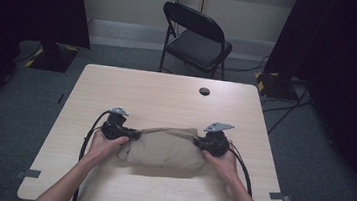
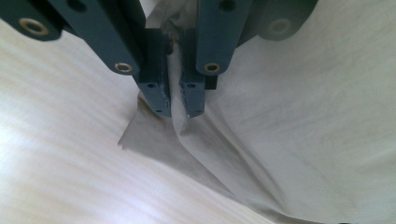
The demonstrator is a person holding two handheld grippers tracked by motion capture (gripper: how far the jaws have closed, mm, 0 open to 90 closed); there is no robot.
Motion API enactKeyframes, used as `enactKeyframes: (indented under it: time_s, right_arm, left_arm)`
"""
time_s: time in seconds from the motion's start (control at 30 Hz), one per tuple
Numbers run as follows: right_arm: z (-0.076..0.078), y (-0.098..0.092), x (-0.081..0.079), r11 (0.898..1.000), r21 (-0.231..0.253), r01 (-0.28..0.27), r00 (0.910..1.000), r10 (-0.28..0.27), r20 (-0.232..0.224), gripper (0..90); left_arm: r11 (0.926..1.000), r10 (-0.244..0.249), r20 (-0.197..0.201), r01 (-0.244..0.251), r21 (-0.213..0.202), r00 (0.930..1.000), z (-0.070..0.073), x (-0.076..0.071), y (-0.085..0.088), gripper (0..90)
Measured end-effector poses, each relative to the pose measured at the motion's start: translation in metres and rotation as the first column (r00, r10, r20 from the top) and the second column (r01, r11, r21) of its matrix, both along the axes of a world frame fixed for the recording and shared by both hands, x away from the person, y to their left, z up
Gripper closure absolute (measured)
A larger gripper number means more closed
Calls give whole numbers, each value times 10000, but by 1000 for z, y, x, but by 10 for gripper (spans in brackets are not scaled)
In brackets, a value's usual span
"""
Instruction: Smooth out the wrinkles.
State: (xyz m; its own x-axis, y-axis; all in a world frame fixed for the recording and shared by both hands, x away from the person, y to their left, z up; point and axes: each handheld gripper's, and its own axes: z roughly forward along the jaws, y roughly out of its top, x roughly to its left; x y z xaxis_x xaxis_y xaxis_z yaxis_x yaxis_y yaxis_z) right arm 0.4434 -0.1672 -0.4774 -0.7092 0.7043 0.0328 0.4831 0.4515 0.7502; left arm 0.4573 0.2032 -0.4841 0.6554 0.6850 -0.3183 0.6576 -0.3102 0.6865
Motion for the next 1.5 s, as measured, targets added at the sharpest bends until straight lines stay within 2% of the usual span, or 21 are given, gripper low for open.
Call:
enactKeyframes:
  time_s: [0.1, 0.17, 0.33, 0.43, 0.57, 0.7, 0.77, 0.83, 0.87, 0.93, 1.0, 1.1, 1.17, 1.23, 1.33, 1.5]
  right_arm:
    - [6, -3, 1, 9995, 294, -87, 9998, 82, 168, 827]
    - [7, -5, 3, 9984, 556, 65, 9998, -75, 177, 823]
    - [-7, 2, 6, 10000, 54, 80, 10000, -80, -1, 826]
    - [-5, 2, 6, 9999, 34, 149, 9999, -149, 31, 779]
    - [8, -7, -2, 9985, 521, 136, 9999, -137, 23, 650]
    - [25, -16, -15, 9957, 912, 164, 9986, -208, 482, 565]
    - [31, -20, -23, 9940, 1072, 228, 9974, -300, 661, 546]
    - [36, -24, -31, 9923, 1216, 231, 9962, -330, 803, 536]
    - [38, -25, -34, 9906, 1365, 87, 9969, -193, 767, 543]
    - [39, -24, -41, 9890, 1466, -198, 9978, 102, 658, 546]
    - [38, -19, -47, 9840, 1657, -650, 9975, 593, 394, 540]
    - [36, -7, -52, 9794, 1648, -1170, 9931, 1148, 228, 492]
    - [31, 0, -53, 9781, 1568, -1369, 9906, 1364, 143, 454]
    - [22, 6, -51, 9807, 1318, -1441, 9889, 1475, -162, 416]
    - [7, 11, -47, 9856, 773, -1502, 9873, 1537, -407, 393]
    - [0, 5, -39, 9887, 571, -1389, 9882, 1422, -576, 389]
  left_arm:
    - [9993, 157, 81, -155, -330, 9998, -1, 4, 4, 785]
    - [9992, 264, 183, -259, -291, 9995, -1, 5, 3, 784]
    - [9992, 345, 98, -343, -182, 9994, -3, 5, 2, 781]
    - [9991, 389, 244, -386, -149, 9989, 0, 4, 4, 754]
    - [9960, 644, 520, -609, -655, 9966, 13, -1, 14, 616]
    - [9951, 682, 1209, -589, -792, 9903, 31, -16, 22, 519]
    - [9958, 636, 1469, -531, -742, 9871, 39, -24, 25, 502]
    - [9979, 440, 1605, -356, -548, 9861, 45, -32, 26, 481]
    - [9980, 264, 1633, -166, -615, 9862, 48, -36, 25, 483]
    - [9971, -279, 1666, 392, -651, 9856, 52, -46, 21, 546]
    - [9913, -949, 1551, 1077, -761, 9833, 52, -56, 13, 582]
    - [9847, -1587, 1467, 1674, -492, 9764, 45, -68, -1, 555]
    - [9834, -1762, 1226, 1803, -228, 9767, 36, -70, -4, 488]
    - [9835, -1795, 1047, 1807, -25, 9782, 27, -69, -3, 427]
    - [9846, -1740, 904, 1720, 295, 9806, 21, -66, 1, 398]
    - [9839, -1582, 706, 1512, 957, 9849, 9, -59, -1, 386]
